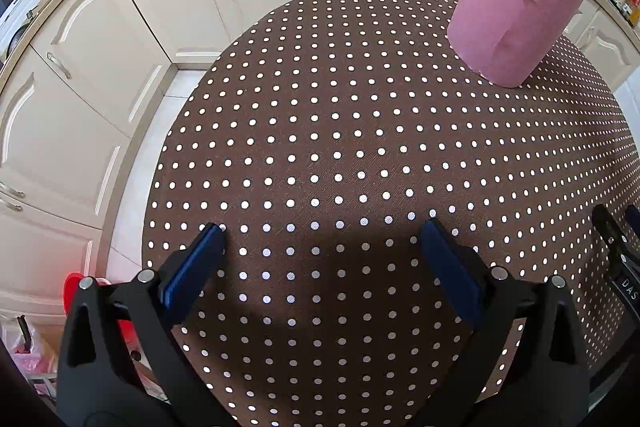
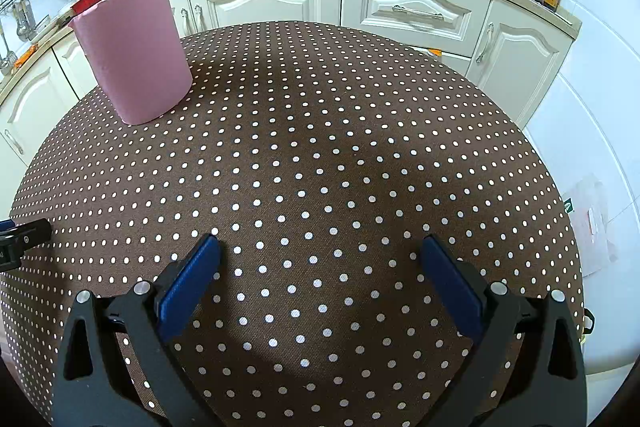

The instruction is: Organize utensils

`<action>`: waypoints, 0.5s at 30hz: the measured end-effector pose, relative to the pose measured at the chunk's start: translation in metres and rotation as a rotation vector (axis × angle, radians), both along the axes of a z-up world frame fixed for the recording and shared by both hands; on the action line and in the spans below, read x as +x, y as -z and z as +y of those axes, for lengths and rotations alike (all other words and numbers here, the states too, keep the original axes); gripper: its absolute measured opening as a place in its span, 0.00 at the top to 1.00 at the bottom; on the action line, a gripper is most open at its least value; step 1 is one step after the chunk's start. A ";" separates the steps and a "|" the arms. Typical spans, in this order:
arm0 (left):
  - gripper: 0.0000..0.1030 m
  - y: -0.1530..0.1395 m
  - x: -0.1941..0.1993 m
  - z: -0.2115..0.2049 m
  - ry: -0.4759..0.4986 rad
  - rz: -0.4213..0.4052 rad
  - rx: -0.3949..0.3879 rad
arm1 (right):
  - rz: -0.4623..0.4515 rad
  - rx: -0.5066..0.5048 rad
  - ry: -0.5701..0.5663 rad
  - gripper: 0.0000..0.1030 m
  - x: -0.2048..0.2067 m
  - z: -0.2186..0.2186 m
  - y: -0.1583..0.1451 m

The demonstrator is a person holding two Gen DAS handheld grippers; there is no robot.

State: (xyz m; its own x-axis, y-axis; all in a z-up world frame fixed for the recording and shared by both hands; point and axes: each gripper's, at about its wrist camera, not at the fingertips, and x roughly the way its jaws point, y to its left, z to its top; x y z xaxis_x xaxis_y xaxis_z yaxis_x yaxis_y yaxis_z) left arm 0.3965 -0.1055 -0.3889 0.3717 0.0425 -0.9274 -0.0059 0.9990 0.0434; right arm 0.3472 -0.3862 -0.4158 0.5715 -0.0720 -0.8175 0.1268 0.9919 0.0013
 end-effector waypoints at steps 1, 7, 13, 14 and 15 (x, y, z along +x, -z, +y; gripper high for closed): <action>0.05 0.000 0.000 0.000 0.000 -0.002 -0.002 | 0.000 0.000 0.000 0.06 0.000 0.000 0.000; 0.05 0.001 0.000 0.001 -0.002 0.000 -0.011 | 0.000 0.000 0.000 0.06 0.000 0.000 0.000; 0.05 0.004 0.001 0.005 -0.003 0.001 -0.020 | 0.000 0.000 0.000 0.06 0.000 0.000 0.000; 0.05 0.005 0.001 0.005 -0.004 0.002 -0.021 | 0.000 0.000 0.000 0.06 0.000 0.000 0.000; 0.05 0.004 0.001 0.006 -0.005 0.003 -0.021 | 0.000 0.000 0.000 0.06 0.000 0.000 0.000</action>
State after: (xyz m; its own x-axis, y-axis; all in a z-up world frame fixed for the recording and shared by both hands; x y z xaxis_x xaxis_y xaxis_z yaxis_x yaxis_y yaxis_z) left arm 0.3977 -0.0997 -0.3931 0.3690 0.0244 -0.9291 -0.0104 0.9997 0.0221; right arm 0.3469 -0.3863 -0.4157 0.5713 -0.0722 -0.8176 0.1268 0.9919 0.0010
